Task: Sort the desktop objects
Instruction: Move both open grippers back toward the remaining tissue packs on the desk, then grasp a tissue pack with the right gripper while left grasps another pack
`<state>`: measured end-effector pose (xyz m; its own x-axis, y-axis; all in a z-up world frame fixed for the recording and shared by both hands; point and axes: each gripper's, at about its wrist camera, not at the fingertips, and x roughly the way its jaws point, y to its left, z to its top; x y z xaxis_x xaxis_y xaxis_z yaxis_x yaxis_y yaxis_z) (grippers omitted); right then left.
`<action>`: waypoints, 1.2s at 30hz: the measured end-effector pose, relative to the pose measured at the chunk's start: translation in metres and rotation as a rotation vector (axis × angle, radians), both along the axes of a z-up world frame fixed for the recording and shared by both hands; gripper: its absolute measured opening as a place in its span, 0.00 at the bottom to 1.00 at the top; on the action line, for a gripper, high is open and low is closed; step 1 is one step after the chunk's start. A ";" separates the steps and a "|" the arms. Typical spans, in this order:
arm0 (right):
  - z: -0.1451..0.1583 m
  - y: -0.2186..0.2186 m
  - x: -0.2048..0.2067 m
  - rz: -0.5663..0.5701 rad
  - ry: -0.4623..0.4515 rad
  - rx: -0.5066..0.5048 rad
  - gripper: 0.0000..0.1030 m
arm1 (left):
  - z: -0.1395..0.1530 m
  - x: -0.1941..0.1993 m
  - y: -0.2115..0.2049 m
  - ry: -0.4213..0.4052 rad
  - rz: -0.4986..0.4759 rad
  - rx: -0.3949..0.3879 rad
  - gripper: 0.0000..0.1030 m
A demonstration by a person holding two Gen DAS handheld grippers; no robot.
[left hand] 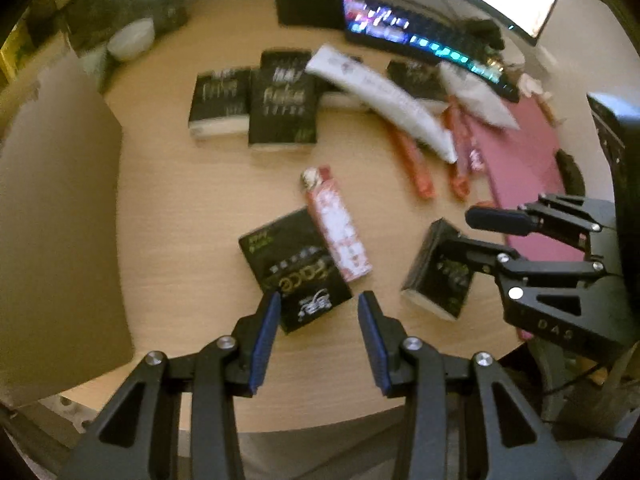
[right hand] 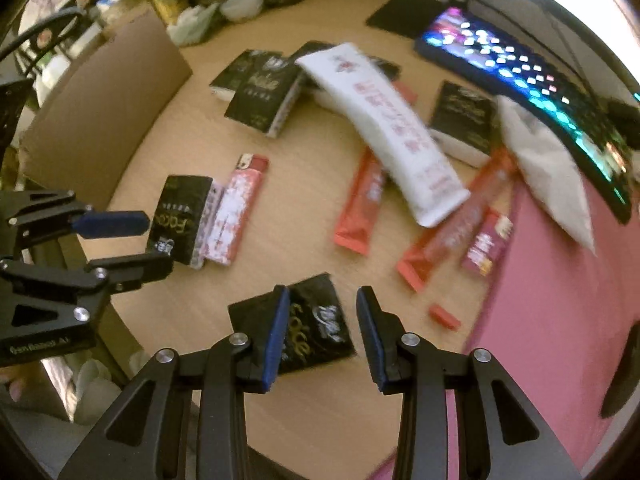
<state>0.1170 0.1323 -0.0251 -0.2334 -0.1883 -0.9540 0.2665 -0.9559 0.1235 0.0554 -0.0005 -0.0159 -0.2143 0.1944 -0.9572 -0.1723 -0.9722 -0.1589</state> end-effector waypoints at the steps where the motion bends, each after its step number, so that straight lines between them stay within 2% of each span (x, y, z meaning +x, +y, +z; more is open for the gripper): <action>1: 0.005 0.006 0.003 -0.015 0.012 -0.003 0.35 | 0.005 0.000 0.004 0.016 -0.008 -0.004 0.43; 4: 0.014 0.023 0.014 -0.057 0.031 0.015 0.35 | 0.006 -0.002 0.025 0.030 -0.063 -0.015 0.43; 7: 0.003 0.036 0.025 -0.083 -0.004 0.042 0.35 | -0.007 -0.007 0.048 0.012 -0.122 -0.053 0.43; 11: -0.013 0.045 0.033 -0.112 -0.032 0.014 0.36 | -0.023 -0.008 0.063 -0.007 -0.159 -0.107 0.43; 16: -0.020 0.040 0.031 -0.110 -0.019 -0.034 0.35 | -0.021 -0.004 0.063 -0.024 -0.160 -0.091 0.43; 19: -0.017 0.034 0.020 -0.108 0.007 -0.046 0.35 | -0.020 0.001 0.062 -0.048 -0.180 -0.037 0.43; 22: -0.011 0.035 0.013 -0.125 0.023 -0.054 0.35 | -0.010 0.001 0.044 -0.016 -0.125 -0.029 0.43; 26: 0.001 0.025 0.010 -0.108 0.038 -0.123 0.36 | 0.002 -0.002 0.003 0.006 -0.029 0.016 0.43; 30: -0.010 0.003 0.003 -0.060 0.007 -0.124 0.36 | -0.006 -0.004 -0.035 -0.003 0.058 0.031 0.43; 31: -0.014 -0.002 0.001 -0.051 -0.001 -0.126 0.43 | -0.008 -0.005 -0.040 -0.005 0.070 0.035 0.43; 33: -0.021 -0.010 0.000 -0.035 -0.020 -0.137 0.47 | -0.016 -0.008 -0.047 -0.015 0.095 0.053 0.43; 36: -0.026 -0.019 -0.003 -0.022 -0.028 -0.147 0.48 | -0.022 -0.008 -0.047 -0.021 0.111 0.083 0.43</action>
<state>0.1143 0.1131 -0.0508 -0.2128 -0.3212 -0.9228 0.2403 -0.9326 0.2692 0.0470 -0.0479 -0.0382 -0.2194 0.2488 -0.9434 -0.0599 -0.9686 -0.2414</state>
